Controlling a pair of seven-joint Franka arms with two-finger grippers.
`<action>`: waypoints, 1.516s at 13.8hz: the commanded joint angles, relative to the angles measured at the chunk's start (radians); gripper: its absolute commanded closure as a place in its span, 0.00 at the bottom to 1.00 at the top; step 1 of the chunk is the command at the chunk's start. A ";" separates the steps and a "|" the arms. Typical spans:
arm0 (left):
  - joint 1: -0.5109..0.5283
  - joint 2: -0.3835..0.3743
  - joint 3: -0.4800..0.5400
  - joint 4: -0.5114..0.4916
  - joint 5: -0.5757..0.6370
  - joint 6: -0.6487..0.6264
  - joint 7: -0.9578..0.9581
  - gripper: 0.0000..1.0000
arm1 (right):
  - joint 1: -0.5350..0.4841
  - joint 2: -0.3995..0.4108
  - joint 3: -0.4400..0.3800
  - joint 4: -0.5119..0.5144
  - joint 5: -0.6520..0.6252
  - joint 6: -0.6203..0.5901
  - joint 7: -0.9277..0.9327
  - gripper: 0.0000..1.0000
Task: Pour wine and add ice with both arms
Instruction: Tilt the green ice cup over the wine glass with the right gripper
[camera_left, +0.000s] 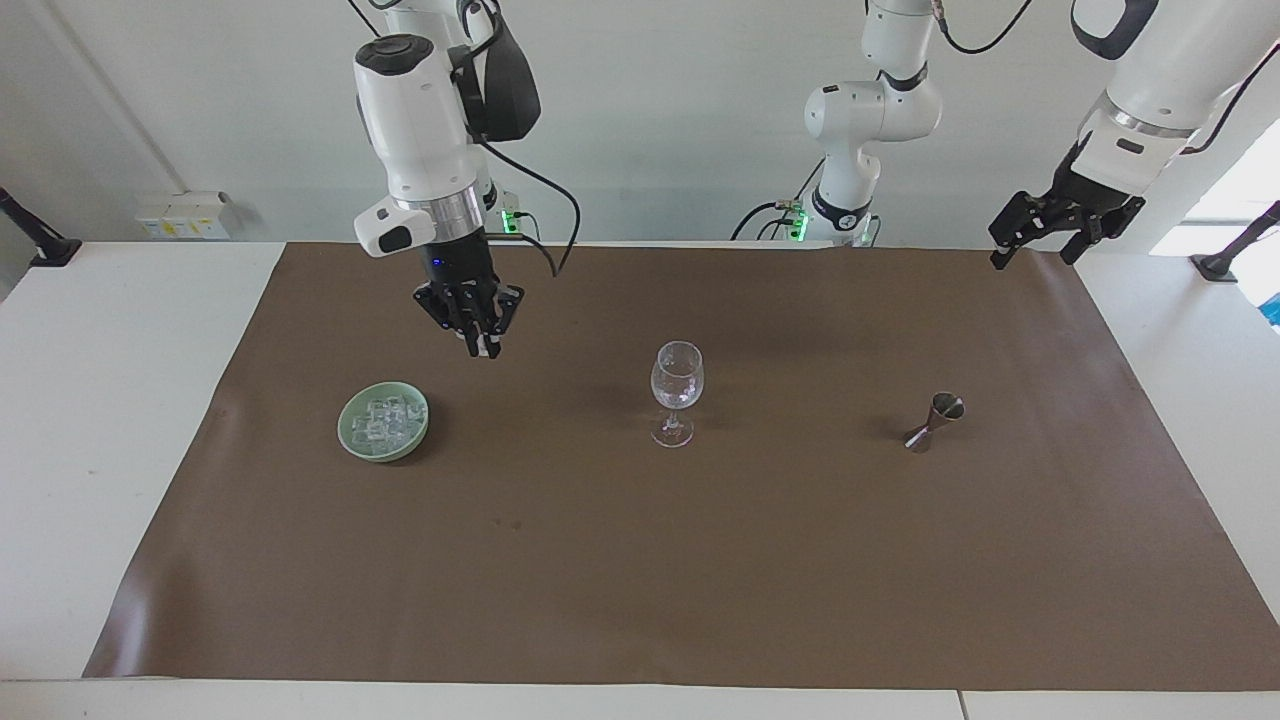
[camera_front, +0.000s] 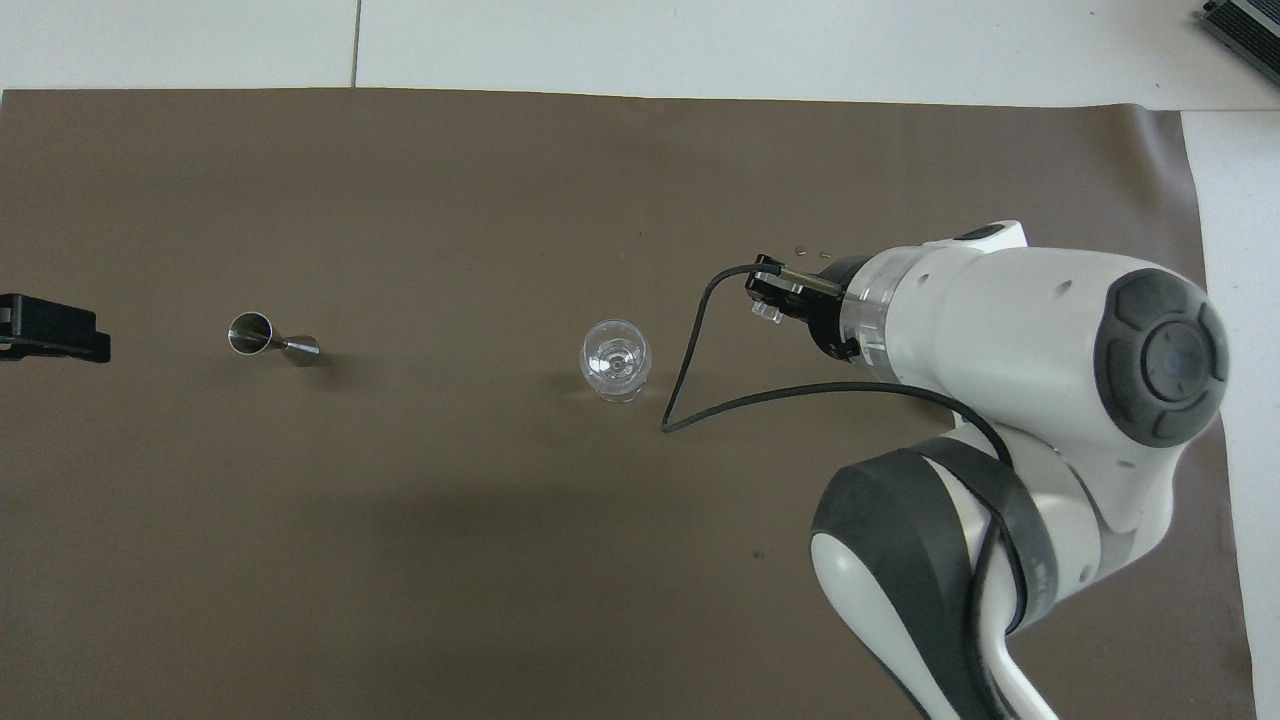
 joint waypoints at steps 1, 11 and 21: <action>0.006 -0.029 -0.002 -0.034 0.007 0.010 0.003 0.00 | 0.055 0.036 0.004 0.011 0.026 0.060 0.080 1.00; 0.006 -0.029 -0.002 -0.034 0.007 0.010 0.003 0.00 | 0.169 0.137 0.004 0.008 0.025 0.268 0.192 1.00; 0.006 -0.029 -0.002 -0.034 0.007 0.010 0.003 0.00 | 0.174 0.139 0.005 -0.031 0.025 0.269 0.183 0.87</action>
